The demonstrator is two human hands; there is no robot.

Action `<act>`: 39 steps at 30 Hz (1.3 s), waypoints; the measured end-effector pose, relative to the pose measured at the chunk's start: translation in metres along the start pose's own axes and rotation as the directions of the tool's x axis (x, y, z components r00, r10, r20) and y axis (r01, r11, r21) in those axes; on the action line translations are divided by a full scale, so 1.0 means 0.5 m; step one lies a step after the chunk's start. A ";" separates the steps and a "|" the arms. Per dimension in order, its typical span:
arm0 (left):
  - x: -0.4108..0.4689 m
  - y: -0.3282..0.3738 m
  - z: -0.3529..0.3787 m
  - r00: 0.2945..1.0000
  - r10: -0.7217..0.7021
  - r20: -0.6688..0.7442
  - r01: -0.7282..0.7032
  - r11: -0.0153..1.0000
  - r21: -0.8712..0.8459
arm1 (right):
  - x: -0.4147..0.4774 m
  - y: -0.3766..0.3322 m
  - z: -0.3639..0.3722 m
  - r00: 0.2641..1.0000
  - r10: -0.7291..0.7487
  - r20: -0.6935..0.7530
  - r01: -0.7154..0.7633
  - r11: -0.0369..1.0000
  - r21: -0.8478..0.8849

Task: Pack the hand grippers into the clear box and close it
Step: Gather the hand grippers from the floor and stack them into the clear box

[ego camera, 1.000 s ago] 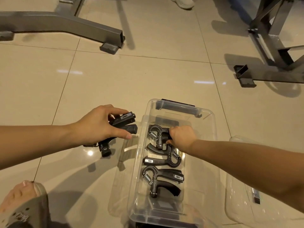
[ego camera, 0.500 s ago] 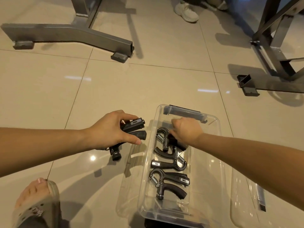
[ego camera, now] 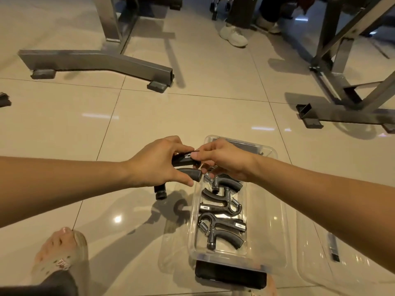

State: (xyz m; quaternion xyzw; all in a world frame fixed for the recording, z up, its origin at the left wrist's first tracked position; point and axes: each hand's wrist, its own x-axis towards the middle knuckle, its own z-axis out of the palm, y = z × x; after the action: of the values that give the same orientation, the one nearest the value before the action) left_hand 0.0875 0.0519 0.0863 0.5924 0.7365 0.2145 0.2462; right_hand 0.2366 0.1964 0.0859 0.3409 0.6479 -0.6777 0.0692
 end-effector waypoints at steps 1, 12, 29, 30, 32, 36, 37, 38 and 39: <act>-0.007 0.001 0.001 0.999 0.017 -0.035 -0.015 0.999 0.051 | -0.004 -0.002 0.001 1.000 0.008 -0.011 -0.008 0.999 0.036; -0.056 -0.055 -0.023 0.857 -0.514 -0.040 0.460 0.798 -0.389 | -0.014 0.000 0.014 0.949 0.006 -0.316 0.125 0.912 0.390; -0.042 -0.001 -0.028 0.819 -0.548 -0.170 0.333 0.696 -0.636 | -0.011 -0.003 0.101 0.993 -0.051 -0.109 0.074 0.974 0.214; -0.042 -0.005 -0.029 0.819 -0.547 -0.174 0.334 0.700 -0.631 | -0.013 -0.006 0.099 0.994 -0.057 -0.097 0.074 0.980 0.184; -0.041 -0.019 -0.035 0.819 -0.549 -0.165 0.348 0.705 -0.618 | -0.016 -0.015 0.086 0.988 -0.079 -0.130 0.091 0.991 0.096; -0.041 -0.046 -0.050 0.828 -0.537 -0.162 0.373 0.743 -0.556 | 0.002 -0.033 0.023 0.846 -0.354 -0.398 0.217 0.912 -0.348; -0.041 -0.052 -0.053 0.840 -0.518 -0.161 0.372 0.765 -0.525 | 0.006 -0.037 0.006 0.792 -0.476 -0.383 0.234 0.816 -0.529; -0.041 -0.055 -0.057 0.856 -0.494 -0.152 0.367 0.788 -0.494 | 0.007 -0.041 -0.007 0.762 -0.571 -0.307 0.241 0.689 -0.683; -0.040 -0.056 -0.060 0.874 -0.467 -0.135 0.360 0.808 -0.467 | 0.007 -0.045 -0.017 0.764 -0.617 -0.191 0.247 0.553 -0.796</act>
State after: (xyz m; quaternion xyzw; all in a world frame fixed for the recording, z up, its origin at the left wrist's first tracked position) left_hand 0.0508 0.0257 0.0951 0.3169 0.8073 0.3823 0.3189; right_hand 0.2253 0.2090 0.1034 0.2546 0.9237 -0.2563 -0.1274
